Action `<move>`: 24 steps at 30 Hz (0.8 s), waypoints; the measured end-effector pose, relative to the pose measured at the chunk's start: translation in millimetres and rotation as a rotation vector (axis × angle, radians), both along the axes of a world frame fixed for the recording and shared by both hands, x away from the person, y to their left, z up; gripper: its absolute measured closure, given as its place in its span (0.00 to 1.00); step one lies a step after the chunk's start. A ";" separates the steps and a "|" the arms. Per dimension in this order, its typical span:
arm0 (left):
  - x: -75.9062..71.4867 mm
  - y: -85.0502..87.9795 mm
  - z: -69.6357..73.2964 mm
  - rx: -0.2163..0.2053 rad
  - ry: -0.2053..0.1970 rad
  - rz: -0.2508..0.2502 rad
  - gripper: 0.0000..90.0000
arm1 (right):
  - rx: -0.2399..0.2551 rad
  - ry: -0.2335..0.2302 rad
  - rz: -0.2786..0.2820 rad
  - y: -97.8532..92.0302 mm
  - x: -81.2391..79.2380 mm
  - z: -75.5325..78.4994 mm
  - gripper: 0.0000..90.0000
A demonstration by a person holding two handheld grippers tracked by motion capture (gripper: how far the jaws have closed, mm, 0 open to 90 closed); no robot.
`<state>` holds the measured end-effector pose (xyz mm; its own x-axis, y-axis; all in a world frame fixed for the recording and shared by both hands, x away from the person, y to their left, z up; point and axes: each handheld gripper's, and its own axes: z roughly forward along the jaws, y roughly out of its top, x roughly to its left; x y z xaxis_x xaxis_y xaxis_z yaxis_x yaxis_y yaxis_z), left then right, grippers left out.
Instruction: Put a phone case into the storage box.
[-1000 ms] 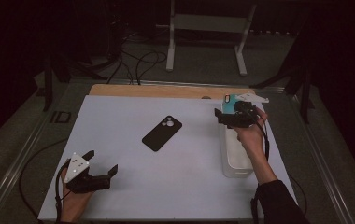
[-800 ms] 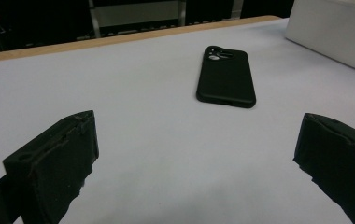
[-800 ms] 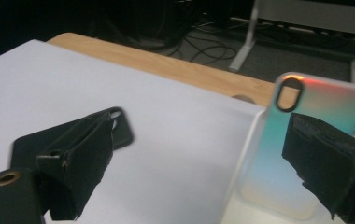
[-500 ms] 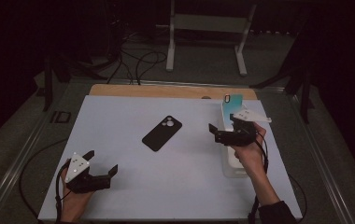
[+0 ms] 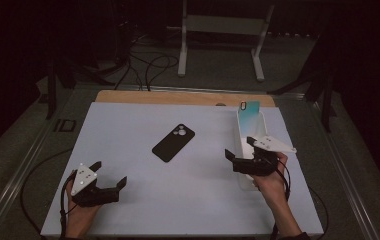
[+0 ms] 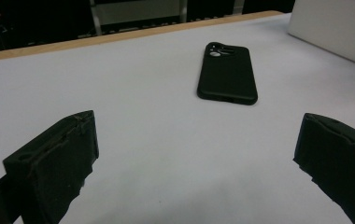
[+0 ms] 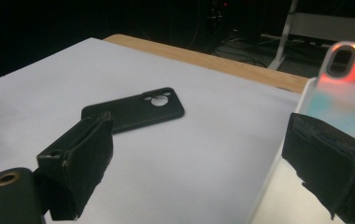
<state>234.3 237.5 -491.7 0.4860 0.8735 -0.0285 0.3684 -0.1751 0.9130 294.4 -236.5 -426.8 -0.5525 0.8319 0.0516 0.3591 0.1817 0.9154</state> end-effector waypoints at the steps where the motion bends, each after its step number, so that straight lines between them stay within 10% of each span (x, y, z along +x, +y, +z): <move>1: -0.2 -0.7 0.4 0.006 -0.001 -0.001 0.00 | 0.004 -0.004 0.002 -1.1 -2.1 -1.5 0.10; 24: 1.9 -7.5 7.3 0.019 0.002 -0.007 0.00 | 0.052 -0.080 0.009 -18.3 -34.7 -36.5 0.11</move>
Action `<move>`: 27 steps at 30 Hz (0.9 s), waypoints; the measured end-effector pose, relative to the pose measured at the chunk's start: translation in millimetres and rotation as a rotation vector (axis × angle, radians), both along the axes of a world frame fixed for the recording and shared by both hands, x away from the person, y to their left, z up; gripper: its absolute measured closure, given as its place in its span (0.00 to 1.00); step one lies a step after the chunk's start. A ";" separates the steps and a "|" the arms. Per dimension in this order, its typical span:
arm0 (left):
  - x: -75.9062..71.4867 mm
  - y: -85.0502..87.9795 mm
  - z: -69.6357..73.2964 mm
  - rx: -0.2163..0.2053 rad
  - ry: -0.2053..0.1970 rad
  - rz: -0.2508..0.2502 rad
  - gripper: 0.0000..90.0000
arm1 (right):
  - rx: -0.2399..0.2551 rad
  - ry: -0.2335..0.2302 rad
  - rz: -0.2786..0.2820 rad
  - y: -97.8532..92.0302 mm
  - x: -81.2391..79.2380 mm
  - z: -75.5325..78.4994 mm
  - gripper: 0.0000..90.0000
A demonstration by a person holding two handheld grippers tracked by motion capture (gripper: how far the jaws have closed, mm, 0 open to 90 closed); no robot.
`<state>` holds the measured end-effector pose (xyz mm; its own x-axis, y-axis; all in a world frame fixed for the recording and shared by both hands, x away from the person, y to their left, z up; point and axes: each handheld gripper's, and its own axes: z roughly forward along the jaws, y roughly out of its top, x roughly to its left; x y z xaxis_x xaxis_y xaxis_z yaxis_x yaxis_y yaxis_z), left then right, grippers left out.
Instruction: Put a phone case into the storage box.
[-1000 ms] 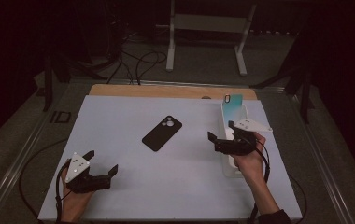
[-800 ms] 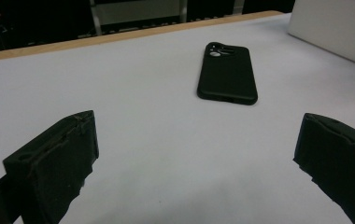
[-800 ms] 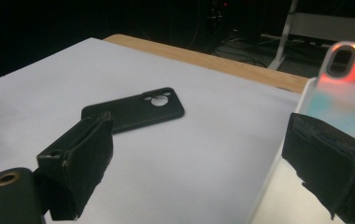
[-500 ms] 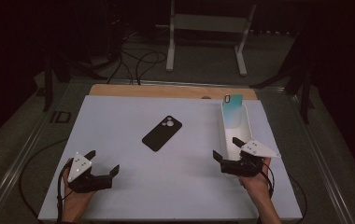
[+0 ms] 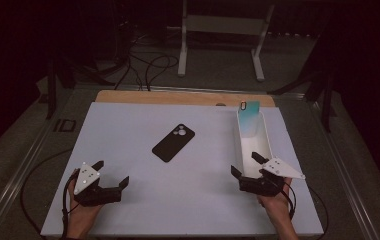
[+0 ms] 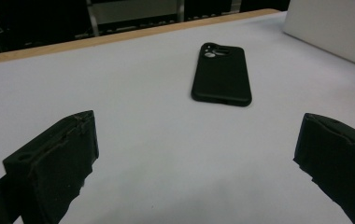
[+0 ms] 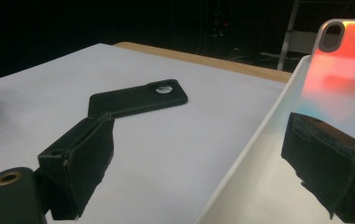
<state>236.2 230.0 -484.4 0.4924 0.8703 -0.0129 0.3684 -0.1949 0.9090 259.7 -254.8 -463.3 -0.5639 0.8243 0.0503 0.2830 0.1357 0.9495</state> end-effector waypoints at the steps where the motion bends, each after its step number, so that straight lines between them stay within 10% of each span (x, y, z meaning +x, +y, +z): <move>1: 0.9 -1.1 1.4 0.001 0.000 0.000 0.00 | -0.002 0.004 0.001 0.5 0.2 -0.5 0.11; 27: 83.5 -59.4 27.6 0.069 0.058 -0.116 0.00 | 0.013 -0.002 -0.011 -5.8 0.3 3.1 0.13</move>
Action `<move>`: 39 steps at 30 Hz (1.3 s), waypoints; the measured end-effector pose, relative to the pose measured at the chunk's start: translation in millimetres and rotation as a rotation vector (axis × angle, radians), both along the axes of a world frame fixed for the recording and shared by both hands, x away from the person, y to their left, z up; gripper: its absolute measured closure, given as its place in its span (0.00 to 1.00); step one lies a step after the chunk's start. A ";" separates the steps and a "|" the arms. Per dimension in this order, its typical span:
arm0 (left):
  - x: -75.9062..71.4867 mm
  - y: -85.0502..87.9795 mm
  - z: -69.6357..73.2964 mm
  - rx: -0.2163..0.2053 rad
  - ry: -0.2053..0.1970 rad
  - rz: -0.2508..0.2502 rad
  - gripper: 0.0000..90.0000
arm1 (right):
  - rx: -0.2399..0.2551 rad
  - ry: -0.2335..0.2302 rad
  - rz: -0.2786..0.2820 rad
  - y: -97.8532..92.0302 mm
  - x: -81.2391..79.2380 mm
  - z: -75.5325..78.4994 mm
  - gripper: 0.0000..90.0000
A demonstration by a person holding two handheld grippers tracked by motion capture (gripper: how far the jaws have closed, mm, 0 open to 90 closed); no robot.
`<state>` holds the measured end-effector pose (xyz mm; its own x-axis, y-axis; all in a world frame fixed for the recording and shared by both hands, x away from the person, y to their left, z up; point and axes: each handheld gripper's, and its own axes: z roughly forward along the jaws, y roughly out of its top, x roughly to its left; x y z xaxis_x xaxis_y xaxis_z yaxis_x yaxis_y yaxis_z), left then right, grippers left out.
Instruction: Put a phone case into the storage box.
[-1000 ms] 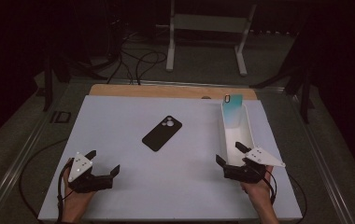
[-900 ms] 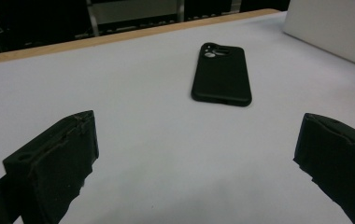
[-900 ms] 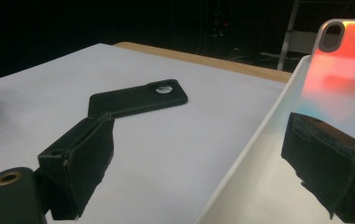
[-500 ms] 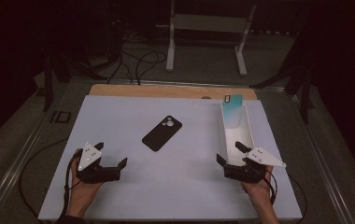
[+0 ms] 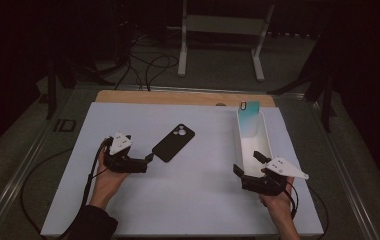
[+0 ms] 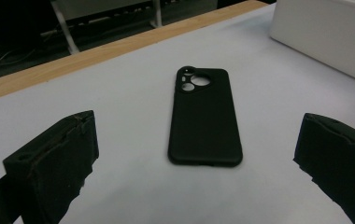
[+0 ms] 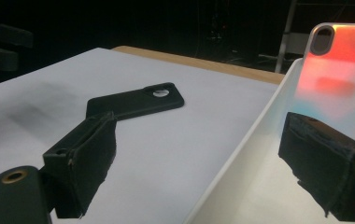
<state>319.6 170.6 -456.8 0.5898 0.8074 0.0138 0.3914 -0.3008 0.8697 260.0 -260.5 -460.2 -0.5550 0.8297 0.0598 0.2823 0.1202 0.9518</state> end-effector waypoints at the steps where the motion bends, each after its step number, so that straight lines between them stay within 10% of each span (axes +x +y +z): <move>1: 0.0 0.0 0.0 0.000 0.000 0.000 0.00 | 0.000 0.000 0.000 0.0 0.0 0.0 0.13; 20: 63.6 -37.1 -21.5 0.066 0.135 -0.040 0.00 | 0.001 0.000 -0.002 -0.2 0.2 1.0 0.13; 39: 85.6 -64.1 -58.8 0.149 0.330 -0.083 0.01 | 0.002 -0.002 -0.002 -1.5 0.7 1.6 0.13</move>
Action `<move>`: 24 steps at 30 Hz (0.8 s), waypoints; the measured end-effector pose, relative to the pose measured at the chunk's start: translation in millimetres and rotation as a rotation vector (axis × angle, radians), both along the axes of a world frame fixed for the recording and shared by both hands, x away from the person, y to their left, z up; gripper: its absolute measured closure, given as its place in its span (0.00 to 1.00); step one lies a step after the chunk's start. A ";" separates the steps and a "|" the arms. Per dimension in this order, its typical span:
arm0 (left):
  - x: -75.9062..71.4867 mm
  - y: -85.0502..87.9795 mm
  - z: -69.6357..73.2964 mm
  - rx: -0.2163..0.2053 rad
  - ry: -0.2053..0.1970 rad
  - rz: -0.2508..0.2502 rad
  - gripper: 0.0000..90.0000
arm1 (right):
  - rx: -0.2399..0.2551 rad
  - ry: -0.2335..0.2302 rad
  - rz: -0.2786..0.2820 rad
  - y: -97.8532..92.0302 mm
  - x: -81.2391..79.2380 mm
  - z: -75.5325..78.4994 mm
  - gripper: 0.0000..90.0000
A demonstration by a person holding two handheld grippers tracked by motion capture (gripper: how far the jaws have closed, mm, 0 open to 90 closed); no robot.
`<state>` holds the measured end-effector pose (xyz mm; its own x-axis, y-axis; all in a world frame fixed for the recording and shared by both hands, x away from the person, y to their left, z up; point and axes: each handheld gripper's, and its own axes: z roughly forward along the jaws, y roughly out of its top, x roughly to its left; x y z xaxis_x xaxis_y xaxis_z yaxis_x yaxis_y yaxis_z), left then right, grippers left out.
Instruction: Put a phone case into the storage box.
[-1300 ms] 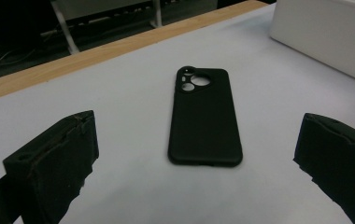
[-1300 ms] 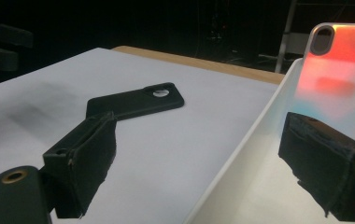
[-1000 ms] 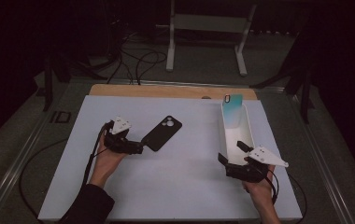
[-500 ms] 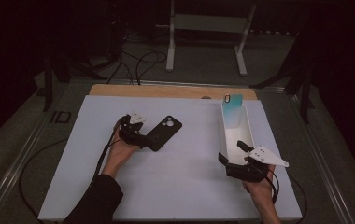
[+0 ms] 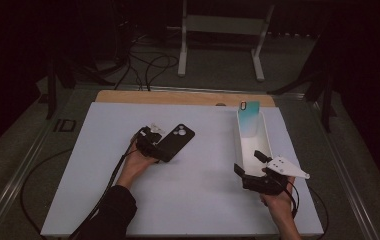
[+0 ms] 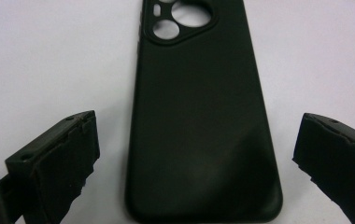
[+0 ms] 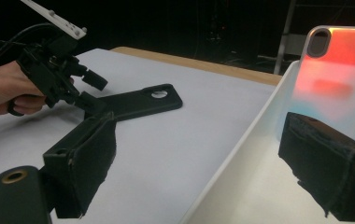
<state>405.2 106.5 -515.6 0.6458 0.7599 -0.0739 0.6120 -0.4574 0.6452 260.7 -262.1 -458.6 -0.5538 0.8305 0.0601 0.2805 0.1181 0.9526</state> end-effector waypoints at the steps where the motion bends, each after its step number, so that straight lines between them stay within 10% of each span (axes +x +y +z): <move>1: 1.2 -2.0 -1.6 0.010 0.009 0.004 0.01 | 0.000 0.000 0.000 -0.1 0.1 -0.1 0.13; 24: 11.4 -22.7 -5.3 0.126 0.056 -0.011 0.11 | 0.000 -0.001 0.000 -0.3 -0.1 0.1 0.13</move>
<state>416.6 83.9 -520.8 0.6515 0.7585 -0.0142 0.6401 -0.5396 0.5470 260.6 -262.3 -458.5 -0.5537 0.8305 0.0600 0.2797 0.1176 0.9529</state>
